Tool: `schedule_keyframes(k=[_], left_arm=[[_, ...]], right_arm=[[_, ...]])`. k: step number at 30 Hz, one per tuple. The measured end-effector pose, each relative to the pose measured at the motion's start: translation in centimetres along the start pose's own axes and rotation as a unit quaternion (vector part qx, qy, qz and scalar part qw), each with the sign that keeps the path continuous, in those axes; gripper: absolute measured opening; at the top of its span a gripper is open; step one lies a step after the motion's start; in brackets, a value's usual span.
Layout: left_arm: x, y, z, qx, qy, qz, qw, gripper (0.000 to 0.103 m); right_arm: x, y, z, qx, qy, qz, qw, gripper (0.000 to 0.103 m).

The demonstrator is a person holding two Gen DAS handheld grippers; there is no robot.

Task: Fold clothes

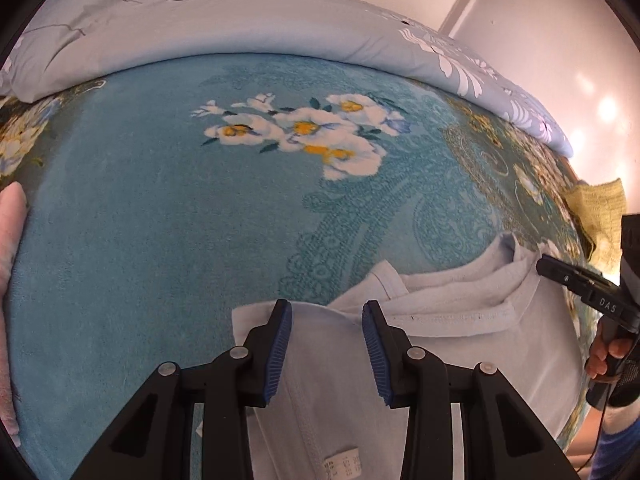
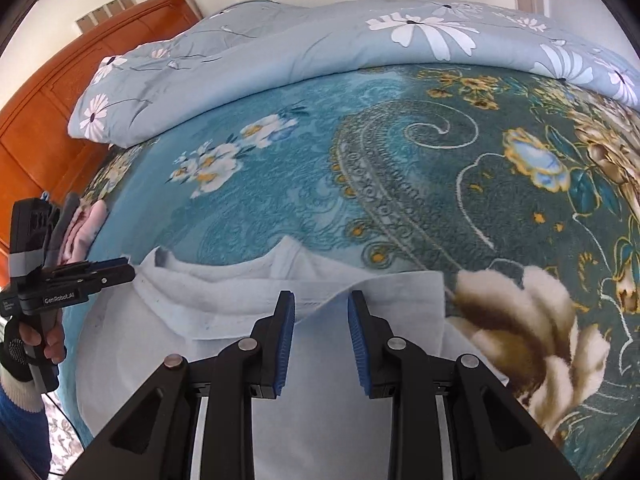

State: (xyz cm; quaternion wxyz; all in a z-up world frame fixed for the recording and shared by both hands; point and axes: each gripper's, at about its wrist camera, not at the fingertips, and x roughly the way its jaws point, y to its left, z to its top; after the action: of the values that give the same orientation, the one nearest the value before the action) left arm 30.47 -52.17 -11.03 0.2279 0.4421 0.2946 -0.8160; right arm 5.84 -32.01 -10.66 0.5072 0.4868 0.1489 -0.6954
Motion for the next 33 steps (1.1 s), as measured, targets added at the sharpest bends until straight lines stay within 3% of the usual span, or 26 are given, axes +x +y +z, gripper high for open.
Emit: schedule_keyframes(k=[5,9,12,15,18,19,22,26,29,32,33], left_arm=[[-2.0,1.7,0.5,-0.049,-0.022,0.013,0.9985,0.04],[-3.7,-2.6,-1.8,0.059,-0.019,0.005,0.9981,0.046],[-2.5,-5.3,-3.1,0.121,0.017,0.03,0.992,0.047],[-0.8,-5.5,-2.8,0.132,0.025,0.078,0.9878,0.047],[0.0,-3.5,-1.6,0.109,0.019,0.123,0.9862,0.047],[0.1,-2.5,-1.2,0.095,0.022,0.116,0.9884,0.047],[0.3,0.3,-0.4,0.054,0.018,0.112,0.992,0.047],[0.4,3.2,-0.2,-0.004,0.018,0.057,0.9982,0.053],[0.3,3.6,-0.6,-0.011,0.01,0.028,0.9995,0.054],[0.0,3.4,-0.9,-0.019,0.005,-0.03,0.9994,0.051],[0.1,3.3,-1.0,-0.021,0.005,-0.043,0.9988,0.036]], right_arm=[[-2.1,-1.7,-1.1,0.027,-0.01,0.008,1.0,0.028],[-3.7,-2.2,-2.7,0.024,-0.01,0.017,1.0,0.029],[-3.3,-0.9,-2.8,-0.01,0.003,0.011,1.0,0.029],[-2.6,0.1,-2.1,-0.024,0.008,0.009,1.0,0.03],[-2.5,-0.2,-1.1,-0.037,-0.012,-0.042,0.998,0.033],[-2.4,-0.6,-0.8,-0.04,-0.015,-0.051,0.998,0.034],[-1.2,-3.0,-0.1,-0.002,0.01,-0.021,1.0,0.036],[-0.1,-4.9,0.2,0.035,0.012,0.013,0.999,0.036],[0.1,-5.3,0.4,0.047,0.002,0.051,0.998,0.036],[-0.1,-5.0,0.2,0.057,-0.008,0.073,0.996,0.036],[-0.1,-4.9,0.1,0.058,-0.01,0.076,0.995,0.033]])
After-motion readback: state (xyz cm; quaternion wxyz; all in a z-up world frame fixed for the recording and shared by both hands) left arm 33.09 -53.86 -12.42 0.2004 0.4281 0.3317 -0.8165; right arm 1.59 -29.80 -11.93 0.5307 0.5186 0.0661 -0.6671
